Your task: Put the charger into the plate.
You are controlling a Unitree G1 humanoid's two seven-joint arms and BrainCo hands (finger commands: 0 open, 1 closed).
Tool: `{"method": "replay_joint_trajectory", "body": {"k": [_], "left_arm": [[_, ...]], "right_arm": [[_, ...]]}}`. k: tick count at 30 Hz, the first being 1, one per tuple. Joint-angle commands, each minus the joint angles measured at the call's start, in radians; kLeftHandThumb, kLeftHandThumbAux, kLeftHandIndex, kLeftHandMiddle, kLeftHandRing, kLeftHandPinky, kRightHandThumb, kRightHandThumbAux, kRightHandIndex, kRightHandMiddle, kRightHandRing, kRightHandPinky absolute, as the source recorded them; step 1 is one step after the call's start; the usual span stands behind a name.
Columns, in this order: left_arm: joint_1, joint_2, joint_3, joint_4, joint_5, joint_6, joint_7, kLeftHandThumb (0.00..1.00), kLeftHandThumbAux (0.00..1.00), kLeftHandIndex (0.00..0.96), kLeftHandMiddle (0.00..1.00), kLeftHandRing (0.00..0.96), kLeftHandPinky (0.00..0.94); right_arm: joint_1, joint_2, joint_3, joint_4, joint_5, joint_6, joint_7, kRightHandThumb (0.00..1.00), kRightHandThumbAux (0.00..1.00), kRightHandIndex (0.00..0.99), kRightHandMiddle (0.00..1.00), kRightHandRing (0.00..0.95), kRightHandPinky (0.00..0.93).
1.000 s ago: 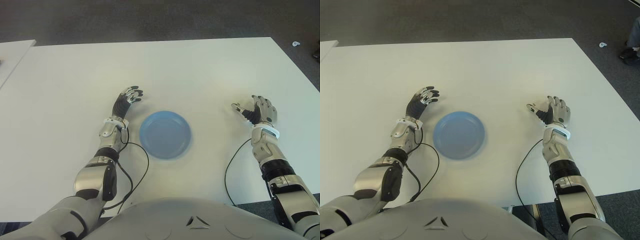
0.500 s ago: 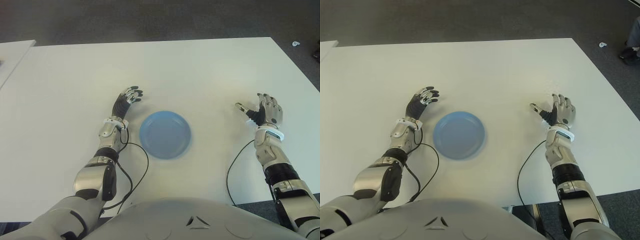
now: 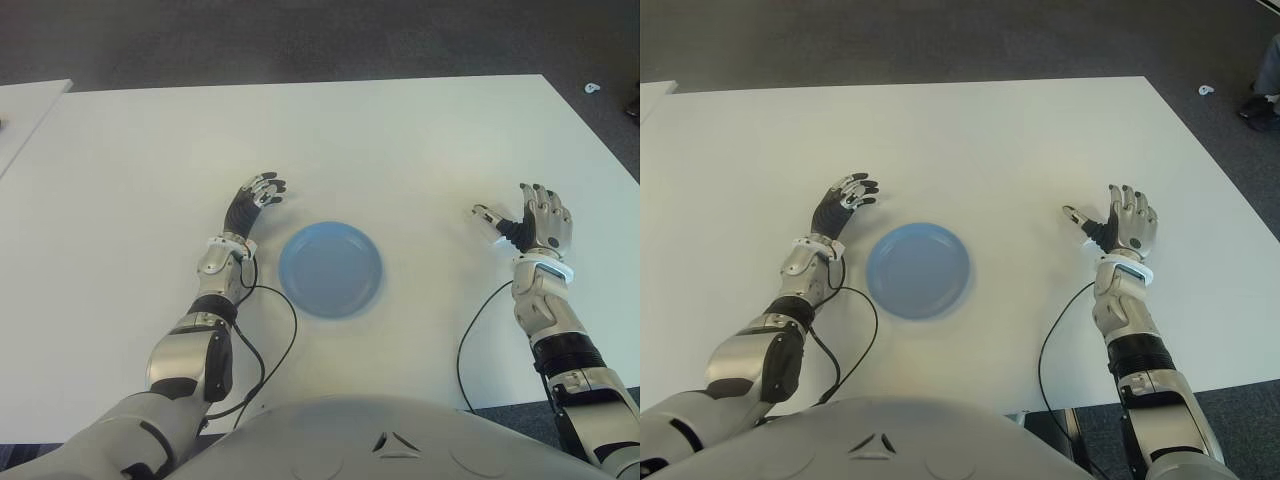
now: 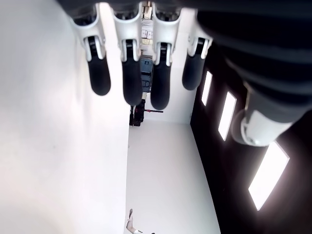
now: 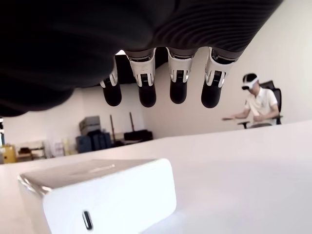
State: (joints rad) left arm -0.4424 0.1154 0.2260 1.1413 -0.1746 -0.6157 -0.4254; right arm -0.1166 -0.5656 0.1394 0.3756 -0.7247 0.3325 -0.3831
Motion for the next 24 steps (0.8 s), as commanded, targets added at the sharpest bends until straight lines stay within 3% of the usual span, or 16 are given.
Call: {"method": "replay_joint_trajectory", "body": {"k": [1,10,24], "left_arm": [[0.021,0.009,-0.004,0.021,0.014,0.018,0.013,0.006,0.547,0.254,0.317,0.305,0.294],[0.017,0.011,0.0,0.025,0.005,0.032,0.008,0.01,0.554,0.257,0.32,0.306,0.294],[0.021,0.009,0.0,0.021,0.004,0.03,0.007,0.012,0.553,0.259,0.326,0.307,0.291]], "right_arm": [[0.023,0.002,0.012,-0.02,-0.008,0.034,0.048,0.344,0.122,0.0,0.0,0.0,0.0],[0.031,0.01,0.032,-0.023,-0.012,0.072,0.109,0.349,0.113,0.0,0.0,0.0,0.0],[0.021,0.013,0.064,0.029,-0.01,0.073,0.135,0.339,0.107,0.0,0.0,0.0,0.0]]}}
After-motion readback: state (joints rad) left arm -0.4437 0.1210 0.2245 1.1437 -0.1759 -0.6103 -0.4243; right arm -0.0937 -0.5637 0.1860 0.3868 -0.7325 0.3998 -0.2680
